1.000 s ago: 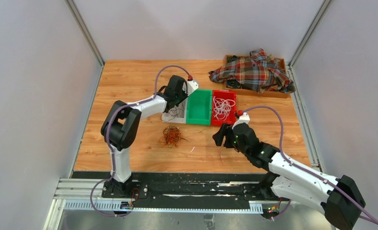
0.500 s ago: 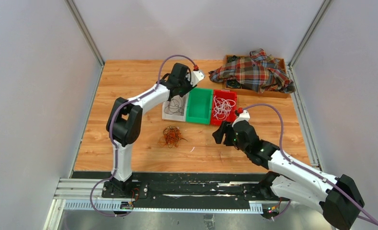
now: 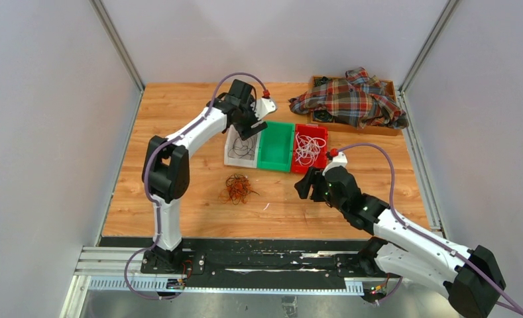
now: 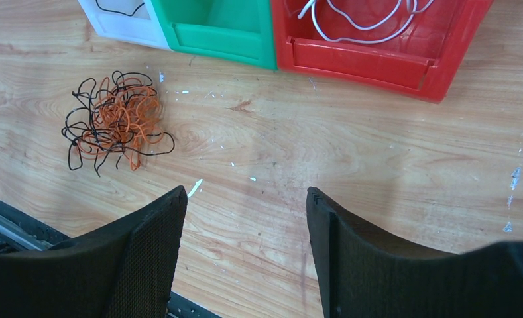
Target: Untangle the cables
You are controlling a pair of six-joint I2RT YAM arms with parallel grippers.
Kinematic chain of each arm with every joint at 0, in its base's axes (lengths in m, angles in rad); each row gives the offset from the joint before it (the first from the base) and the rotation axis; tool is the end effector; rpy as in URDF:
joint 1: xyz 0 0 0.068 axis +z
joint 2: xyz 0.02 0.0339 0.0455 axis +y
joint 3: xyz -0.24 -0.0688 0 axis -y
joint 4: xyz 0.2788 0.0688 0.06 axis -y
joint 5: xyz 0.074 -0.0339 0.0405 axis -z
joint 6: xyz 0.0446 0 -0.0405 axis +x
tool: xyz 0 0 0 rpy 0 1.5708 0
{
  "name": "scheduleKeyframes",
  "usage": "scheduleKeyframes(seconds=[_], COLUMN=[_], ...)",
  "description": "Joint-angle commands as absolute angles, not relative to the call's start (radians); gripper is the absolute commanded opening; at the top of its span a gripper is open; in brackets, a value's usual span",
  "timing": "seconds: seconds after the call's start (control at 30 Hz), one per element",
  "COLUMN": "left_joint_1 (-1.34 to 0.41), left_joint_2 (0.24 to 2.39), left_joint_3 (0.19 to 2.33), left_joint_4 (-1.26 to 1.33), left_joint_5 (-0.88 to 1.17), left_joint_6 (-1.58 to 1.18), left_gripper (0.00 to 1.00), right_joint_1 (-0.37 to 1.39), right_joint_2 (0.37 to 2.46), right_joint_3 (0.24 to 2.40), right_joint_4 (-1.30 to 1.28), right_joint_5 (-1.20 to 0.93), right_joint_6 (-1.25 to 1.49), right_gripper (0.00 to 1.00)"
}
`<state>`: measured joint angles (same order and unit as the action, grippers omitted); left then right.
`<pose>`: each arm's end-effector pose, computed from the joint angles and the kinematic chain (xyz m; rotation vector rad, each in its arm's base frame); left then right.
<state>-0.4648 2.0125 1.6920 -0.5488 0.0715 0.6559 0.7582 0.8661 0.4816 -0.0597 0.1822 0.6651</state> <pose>0.4299 -0.2192 0.2091 1.3222 2.0473 -0.0017 0.1885 0.1673 0.1967 0.0231 2.0825 0.7137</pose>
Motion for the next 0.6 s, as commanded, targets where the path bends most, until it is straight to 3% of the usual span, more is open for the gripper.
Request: scheduleKeyframes(seconds=[0.0,0.4,0.57], left_joint_1=[-0.429,-0.375,-0.377], left_joint_2=[1.904,1.643,1.504], left_joint_3=[1.684,1.529,1.316], left_joint_4=[-0.640,-0.916,-0.945], left_joint_5=[0.132,0.322,0.438], left_joint_6=[0.706,0.722,0.781], left_gripper=[0.83,0.90,0.82], right_joint_1=[0.744,0.744,0.745], right_joint_2=[0.873,0.956,0.994], right_joint_3=[0.521,0.550,0.583], right_joint_4=[-0.076,-0.033,-0.061], right_joint_5=[0.171,0.093,0.049], right_joint_6=[0.664,0.661,0.651], right_gripper=[0.66,0.66,0.63])
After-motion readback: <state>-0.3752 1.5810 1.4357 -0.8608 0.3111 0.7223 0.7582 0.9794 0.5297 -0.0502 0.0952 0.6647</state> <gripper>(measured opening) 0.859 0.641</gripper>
